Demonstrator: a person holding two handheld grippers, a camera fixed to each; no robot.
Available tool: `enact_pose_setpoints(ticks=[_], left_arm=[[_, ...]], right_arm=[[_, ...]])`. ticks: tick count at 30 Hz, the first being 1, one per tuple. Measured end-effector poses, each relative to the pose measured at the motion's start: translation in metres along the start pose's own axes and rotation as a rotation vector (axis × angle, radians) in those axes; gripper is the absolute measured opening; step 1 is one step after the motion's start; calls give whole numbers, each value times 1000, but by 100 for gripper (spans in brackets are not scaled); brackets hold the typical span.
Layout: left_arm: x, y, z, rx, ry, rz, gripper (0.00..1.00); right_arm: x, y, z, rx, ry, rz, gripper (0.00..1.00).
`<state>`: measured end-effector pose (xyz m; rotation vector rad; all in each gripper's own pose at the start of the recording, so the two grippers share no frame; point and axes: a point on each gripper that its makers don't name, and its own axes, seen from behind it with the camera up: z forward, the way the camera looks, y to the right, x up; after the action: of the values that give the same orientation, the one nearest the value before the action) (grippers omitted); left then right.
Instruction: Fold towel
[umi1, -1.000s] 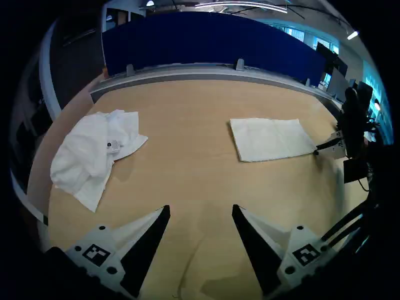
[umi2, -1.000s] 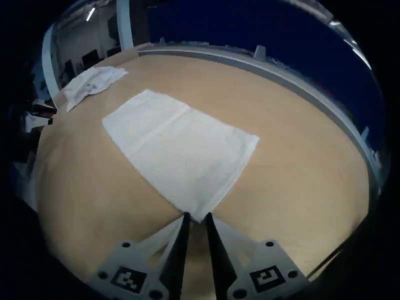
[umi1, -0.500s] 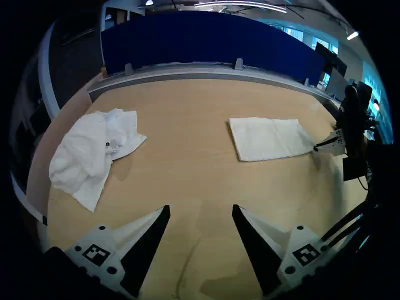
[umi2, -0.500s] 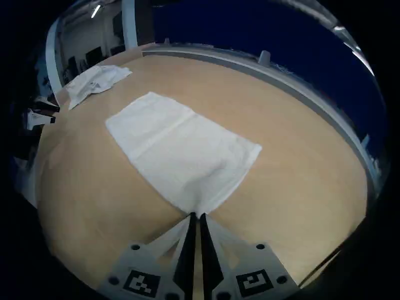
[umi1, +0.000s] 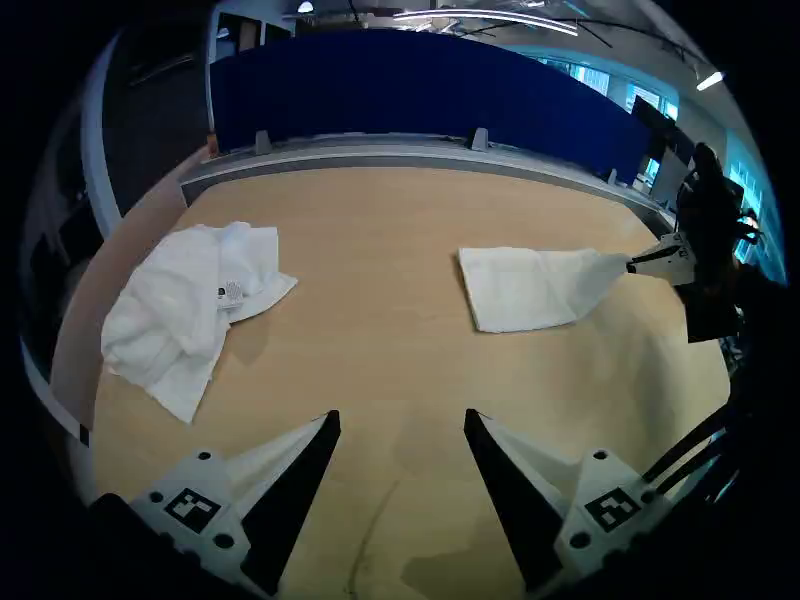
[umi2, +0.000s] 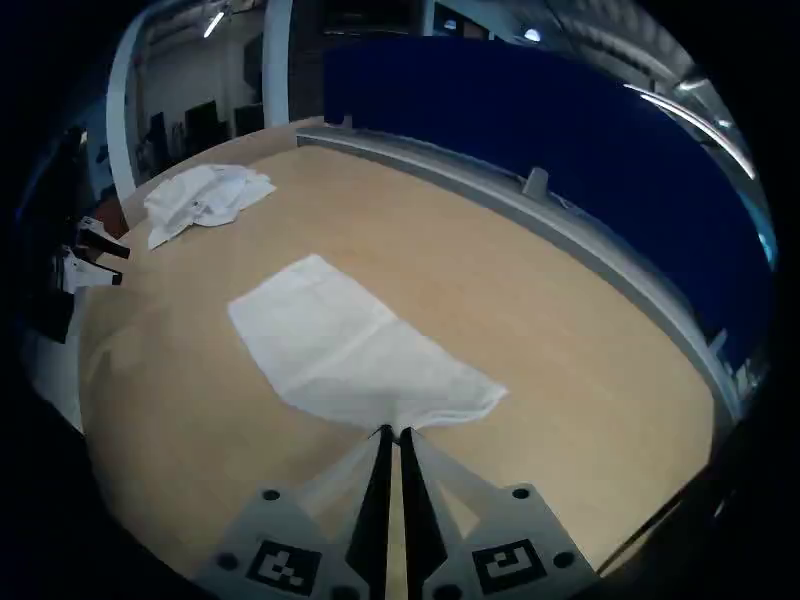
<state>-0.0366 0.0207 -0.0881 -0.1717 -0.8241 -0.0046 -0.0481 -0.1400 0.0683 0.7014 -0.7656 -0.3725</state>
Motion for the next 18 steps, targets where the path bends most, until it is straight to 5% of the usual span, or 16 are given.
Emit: enact_pose_setpoints(ticks=[18], left_arm=[[0,2,-12,-16,26,-29,92]], right_arm=[[79,-42,16,69,33,-158,6]])
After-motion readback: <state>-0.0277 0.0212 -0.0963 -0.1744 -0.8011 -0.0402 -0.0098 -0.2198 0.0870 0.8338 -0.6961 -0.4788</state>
